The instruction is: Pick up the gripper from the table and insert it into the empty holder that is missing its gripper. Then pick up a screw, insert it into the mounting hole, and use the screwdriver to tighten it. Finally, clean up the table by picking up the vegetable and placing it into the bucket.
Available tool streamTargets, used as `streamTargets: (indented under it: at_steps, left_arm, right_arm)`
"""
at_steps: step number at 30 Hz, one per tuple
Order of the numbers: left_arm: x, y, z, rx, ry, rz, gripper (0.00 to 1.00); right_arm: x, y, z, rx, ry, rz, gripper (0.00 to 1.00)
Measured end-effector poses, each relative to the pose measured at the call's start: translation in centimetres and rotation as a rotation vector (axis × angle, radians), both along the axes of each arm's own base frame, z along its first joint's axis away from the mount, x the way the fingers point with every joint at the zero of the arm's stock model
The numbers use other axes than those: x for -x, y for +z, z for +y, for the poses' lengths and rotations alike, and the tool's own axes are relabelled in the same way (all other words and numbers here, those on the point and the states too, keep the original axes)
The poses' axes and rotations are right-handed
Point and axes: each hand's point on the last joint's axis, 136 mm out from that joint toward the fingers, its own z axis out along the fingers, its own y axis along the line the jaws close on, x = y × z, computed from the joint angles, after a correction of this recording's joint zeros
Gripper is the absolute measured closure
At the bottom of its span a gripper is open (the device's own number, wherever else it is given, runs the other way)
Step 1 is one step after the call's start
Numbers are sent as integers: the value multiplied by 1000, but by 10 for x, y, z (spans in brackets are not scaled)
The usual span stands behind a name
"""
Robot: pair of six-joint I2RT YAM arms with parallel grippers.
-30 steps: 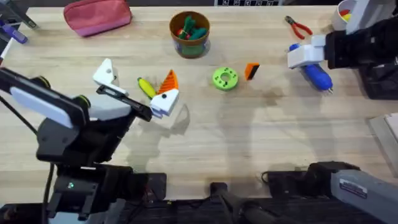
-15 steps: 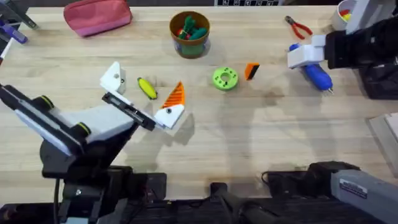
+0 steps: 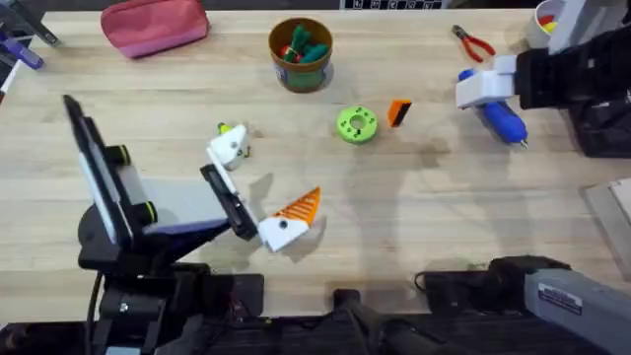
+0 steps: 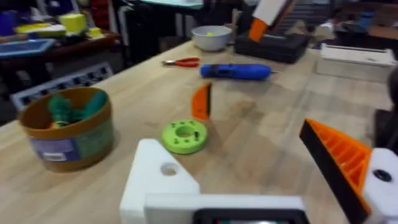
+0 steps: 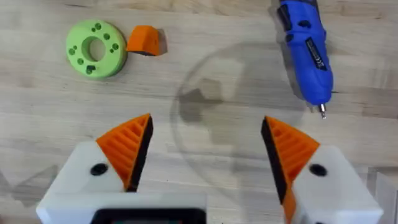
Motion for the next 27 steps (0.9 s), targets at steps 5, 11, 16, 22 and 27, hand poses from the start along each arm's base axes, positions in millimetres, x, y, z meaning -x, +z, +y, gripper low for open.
streamTargets:
  at_steps: [5, 11, 16, 22, 27]
  left_arm:
    - [14, -13, -7, -2, -87, 76, 14]
    - [32, -14, -16, -37, -204, 11, 14]
    - [39, -14, -18, -35, -247, 10, 14]
    - [41, -14, -19, -21, -261, 38, 16]
    - [41, -14, -19, -19, -261, 43, 15]
  right_arm:
    - [0, 0, 0, 0, 0, 0, 7]
    - [0, 0, 0, 0, 0, 0, 7]
    - [0, 0, 0, 0, 0, 0, 7]
    - [0, 0, 0, 0, 0, 0, 7]
    - [0, 0, 0, 0, 0, 0, 9]
